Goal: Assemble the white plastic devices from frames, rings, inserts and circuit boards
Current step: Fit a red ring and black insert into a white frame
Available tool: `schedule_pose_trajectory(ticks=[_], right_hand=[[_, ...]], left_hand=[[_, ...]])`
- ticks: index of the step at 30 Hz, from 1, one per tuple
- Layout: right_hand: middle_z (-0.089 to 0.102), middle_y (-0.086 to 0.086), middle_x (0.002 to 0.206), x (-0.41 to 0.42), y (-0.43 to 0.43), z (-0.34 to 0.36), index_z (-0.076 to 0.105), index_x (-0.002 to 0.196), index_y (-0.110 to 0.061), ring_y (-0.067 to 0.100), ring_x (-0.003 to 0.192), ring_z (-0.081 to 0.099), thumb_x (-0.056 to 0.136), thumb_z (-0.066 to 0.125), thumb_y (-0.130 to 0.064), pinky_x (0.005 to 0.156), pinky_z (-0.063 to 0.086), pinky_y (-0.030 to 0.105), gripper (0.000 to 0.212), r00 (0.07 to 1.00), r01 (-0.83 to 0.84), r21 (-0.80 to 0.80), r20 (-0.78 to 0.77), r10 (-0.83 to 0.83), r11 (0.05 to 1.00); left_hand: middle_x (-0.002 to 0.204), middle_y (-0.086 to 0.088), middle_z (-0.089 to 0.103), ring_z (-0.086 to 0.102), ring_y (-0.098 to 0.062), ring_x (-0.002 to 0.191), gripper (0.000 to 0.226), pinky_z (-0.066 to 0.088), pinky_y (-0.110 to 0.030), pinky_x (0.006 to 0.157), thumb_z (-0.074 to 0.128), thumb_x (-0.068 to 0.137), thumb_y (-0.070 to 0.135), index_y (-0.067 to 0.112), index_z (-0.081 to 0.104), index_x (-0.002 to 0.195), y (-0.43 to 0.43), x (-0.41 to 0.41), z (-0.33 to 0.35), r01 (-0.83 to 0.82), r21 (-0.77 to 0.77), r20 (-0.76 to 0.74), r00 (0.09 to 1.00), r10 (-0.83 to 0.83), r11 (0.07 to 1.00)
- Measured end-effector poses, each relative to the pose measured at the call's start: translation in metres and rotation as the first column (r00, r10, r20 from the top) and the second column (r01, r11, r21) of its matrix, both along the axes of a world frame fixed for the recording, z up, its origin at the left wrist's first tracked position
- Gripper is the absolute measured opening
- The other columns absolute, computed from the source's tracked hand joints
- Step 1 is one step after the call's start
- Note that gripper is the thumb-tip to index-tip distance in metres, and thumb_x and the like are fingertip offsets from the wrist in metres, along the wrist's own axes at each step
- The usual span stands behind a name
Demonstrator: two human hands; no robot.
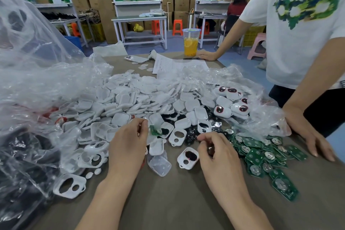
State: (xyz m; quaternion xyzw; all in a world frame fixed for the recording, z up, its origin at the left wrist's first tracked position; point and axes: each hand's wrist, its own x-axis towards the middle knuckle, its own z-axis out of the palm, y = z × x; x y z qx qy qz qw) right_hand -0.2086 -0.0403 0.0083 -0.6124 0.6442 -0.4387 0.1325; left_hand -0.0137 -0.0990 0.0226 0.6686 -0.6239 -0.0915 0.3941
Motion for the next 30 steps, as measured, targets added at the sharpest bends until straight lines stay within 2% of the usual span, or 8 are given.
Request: schedule_pose_trajectory(ticks=[7, 11, 13, 16, 19, 22, 26, 30], right_hand=[[0.056, -0.026, 0.104, -0.005, -0.020, 0.007, 0.063, 0.105, -0.032, -0.001, 0.101, 0.049, 0.098, 0.049, -0.022, 0.083, 0.032, 0.002, 0.018, 0.996, -0.078, -0.067, -0.045, 0.075, 0.995], [0.058, -0.019, 0.107, -0.006, -0.052, 0.019, 0.065, 0.112, -0.032, 0.003, 0.105, 0.046, 0.100, 0.049, -0.025, 0.084, 0.032, 0.010, 0.021, 0.975, -0.177, 0.007, -0.138, 0.176, 0.984], [0.057, -0.019, 0.105, -0.002, -0.065, 0.025, 0.067, 0.108, -0.033, 0.005, 0.105, 0.044, 0.099, 0.051, -0.028, 0.088, 0.033, 0.016, 0.019, 0.940, -0.271, 0.057, -0.200, 0.277, 0.961], [0.060, -0.015, 0.106, 0.006, -0.079, 0.029, 0.071, 0.098, -0.036, 0.005, 0.106, 0.042, 0.094, 0.055, -0.029, 0.099, 0.035, 0.028, 0.018, 0.853, -0.394, 0.150, -0.307, 0.422, 0.907], [0.058, -0.015, 0.101, 0.010, -0.083, 0.027, 0.072, 0.096, -0.040, 0.004, 0.104, 0.042, 0.091, 0.057, -0.030, 0.098, 0.035, 0.026, 0.019, 0.808, -0.451, 0.185, -0.330, 0.488, 0.873], [0.055, -0.015, 0.102, 0.012, -0.087, 0.023, 0.070, 0.104, -0.044, 0.006, 0.104, 0.041, 0.093, 0.057, -0.042, 0.096, 0.032, 0.027, 0.017, 0.764, -0.471, 0.211, -0.387, 0.516, 0.856], [0.049, -0.014, 0.106, 0.015, -0.090, 0.022, 0.068, 0.112, -0.046, 0.007, 0.109, 0.038, 0.093, 0.054, -0.059, 0.095, 0.028, 0.028, 0.026, 0.708, -0.457, 0.261, -0.473, 0.525, 0.851], [0.050, -0.013, 0.109, 0.020, -0.089, 0.022, 0.068, 0.110, -0.043, 0.012, 0.112, 0.041, 0.093, 0.053, -0.058, 0.099, 0.030, 0.031, 0.027, 0.658, -0.447, 0.212, -0.580, 0.480, 0.869]], left_hand=[[0.080, 0.008, 0.066, 0.061, -0.018, 0.081, 0.026, 0.047, -0.036, 0.067, 0.047, 0.104, 0.035, 0.022, 0.069, 0.107, -0.001, 0.004, -0.001, -0.007, -0.027, 0.014, 1.000, 0.008, 1.000], [0.093, 0.011, 0.066, 0.060, -0.017, 0.092, 0.020, 0.050, -0.039, 0.081, 0.052, 0.100, 0.033, 0.028, 0.068, 0.112, -0.001, 0.006, 0.001, 0.081, -0.038, 0.002, 0.997, -0.081, 0.996], [0.103, 0.011, 0.062, 0.054, -0.015, 0.101, 0.021, 0.043, -0.036, 0.093, 0.059, 0.096, 0.033, 0.030, 0.069, 0.114, 0.003, 0.002, 0.001, 0.190, -0.075, 0.092, 0.979, -0.183, 0.979], [0.117, 0.009, 0.060, 0.049, -0.018, 0.113, 0.022, 0.036, -0.037, 0.100, 0.063, 0.095, 0.036, 0.033, 0.071, 0.115, 0.001, 0.001, -0.006, 0.265, -0.022, 0.290, 0.924, -0.248, 0.964], [0.115, 0.006, 0.063, 0.052, -0.023, 0.114, 0.020, 0.038, -0.041, 0.100, 0.067, 0.093, 0.033, 0.031, 0.073, 0.112, -0.003, 0.006, -0.011, 0.225, -0.001, 0.320, 0.923, -0.213, 0.974], [0.110, 0.006, 0.064, 0.054, -0.024, 0.110, 0.020, 0.040, -0.041, 0.098, 0.069, 0.091, 0.031, 0.030, 0.073, 0.111, -0.007, 0.008, -0.014, 0.211, -0.025, 0.343, 0.920, -0.190, 0.977], [0.112, 0.007, 0.064, 0.052, -0.022, 0.112, 0.022, 0.039, -0.041, 0.098, 0.064, 0.093, 0.034, 0.032, 0.072, 0.113, -0.009, 0.009, -0.015, 0.208, -0.026, 0.359, 0.915, -0.185, 0.978], [0.111, 0.007, 0.064, 0.052, -0.023, 0.112, 0.021, 0.041, -0.042, 0.098, 0.064, 0.093, 0.033, 0.032, 0.072, 0.113, -0.009, 0.009, -0.014, 0.214, -0.026, 0.363, 0.912, -0.190, 0.977]])
